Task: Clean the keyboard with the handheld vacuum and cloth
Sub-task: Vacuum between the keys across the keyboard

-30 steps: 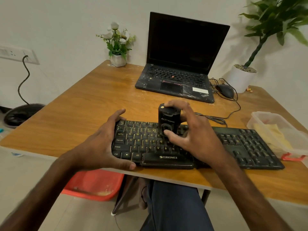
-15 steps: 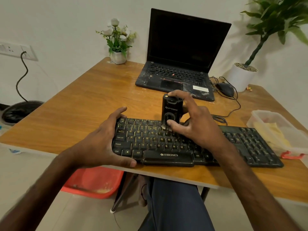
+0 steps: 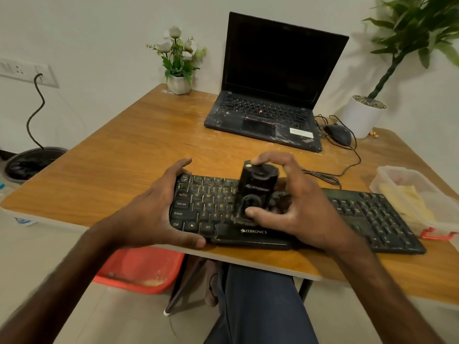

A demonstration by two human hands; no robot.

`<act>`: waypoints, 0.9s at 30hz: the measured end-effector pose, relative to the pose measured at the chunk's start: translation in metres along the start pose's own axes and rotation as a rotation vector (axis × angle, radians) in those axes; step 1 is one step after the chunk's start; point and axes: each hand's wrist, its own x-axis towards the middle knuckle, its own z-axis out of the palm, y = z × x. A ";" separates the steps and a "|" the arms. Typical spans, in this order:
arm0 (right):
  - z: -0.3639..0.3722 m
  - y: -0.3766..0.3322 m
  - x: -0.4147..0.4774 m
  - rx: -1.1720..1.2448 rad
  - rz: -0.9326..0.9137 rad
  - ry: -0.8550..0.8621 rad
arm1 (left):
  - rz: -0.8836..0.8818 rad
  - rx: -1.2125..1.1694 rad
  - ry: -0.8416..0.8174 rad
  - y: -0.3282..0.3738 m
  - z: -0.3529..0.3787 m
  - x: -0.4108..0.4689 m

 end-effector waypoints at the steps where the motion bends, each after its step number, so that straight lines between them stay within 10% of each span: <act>1: 0.003 0.000 0.002 -0.013 -0.016 -0.011 | -0.001 -0.001 -0.003 0.001 0.000 0.000; 7: -0.001 0.020 0.036 -0.364 -0.047 0.079 | -0.008 -0.002 -0.004 0.002 0.000 -0.001; 27: 0.001 0.017 0.050 -0.380 -0.097 -0.088 | 0.009 -0.012 0.006 -0.001 0.000 0.000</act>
